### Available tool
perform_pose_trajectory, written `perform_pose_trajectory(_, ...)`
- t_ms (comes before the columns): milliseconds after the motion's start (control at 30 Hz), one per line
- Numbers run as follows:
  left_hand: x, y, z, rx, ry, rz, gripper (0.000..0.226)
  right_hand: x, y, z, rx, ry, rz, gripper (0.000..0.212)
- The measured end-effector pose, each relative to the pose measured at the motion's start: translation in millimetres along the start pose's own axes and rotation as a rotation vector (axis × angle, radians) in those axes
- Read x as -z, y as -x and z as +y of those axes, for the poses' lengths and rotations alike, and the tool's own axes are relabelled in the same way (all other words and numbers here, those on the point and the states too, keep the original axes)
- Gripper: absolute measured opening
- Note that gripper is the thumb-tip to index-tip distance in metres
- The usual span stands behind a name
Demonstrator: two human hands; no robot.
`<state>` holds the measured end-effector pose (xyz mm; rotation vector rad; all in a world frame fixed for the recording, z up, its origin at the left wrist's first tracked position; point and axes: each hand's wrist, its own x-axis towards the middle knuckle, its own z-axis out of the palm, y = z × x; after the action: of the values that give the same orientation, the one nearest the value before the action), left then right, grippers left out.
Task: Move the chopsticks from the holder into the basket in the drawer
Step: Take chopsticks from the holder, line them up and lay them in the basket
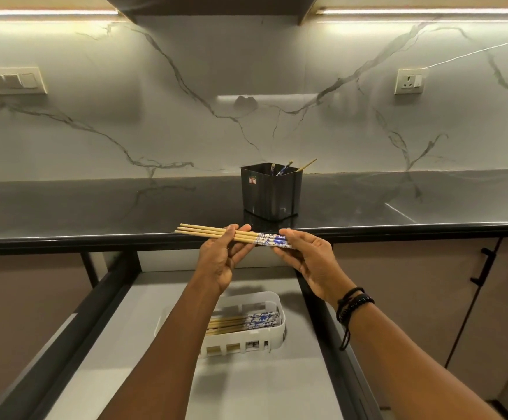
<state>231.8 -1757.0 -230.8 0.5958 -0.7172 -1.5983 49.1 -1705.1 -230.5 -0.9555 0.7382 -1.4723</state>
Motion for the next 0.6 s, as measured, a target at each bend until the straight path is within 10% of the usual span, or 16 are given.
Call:
perform_pose_trajectory(300, 3.9, 0.3, 0.4, 0.070, 0.111, -0.047, 0.018, -6.9, 3.8, 0.4, -0.053, -0.252, -0.070, 0.041)
perform_pose_trajectory(600, 2.2, -0.3, 3.6, 0.015, 0.039, 0.015, 0.017, -8.0, 4.1, 0.5, 0.092, 0.044, -0.028, 0.037)
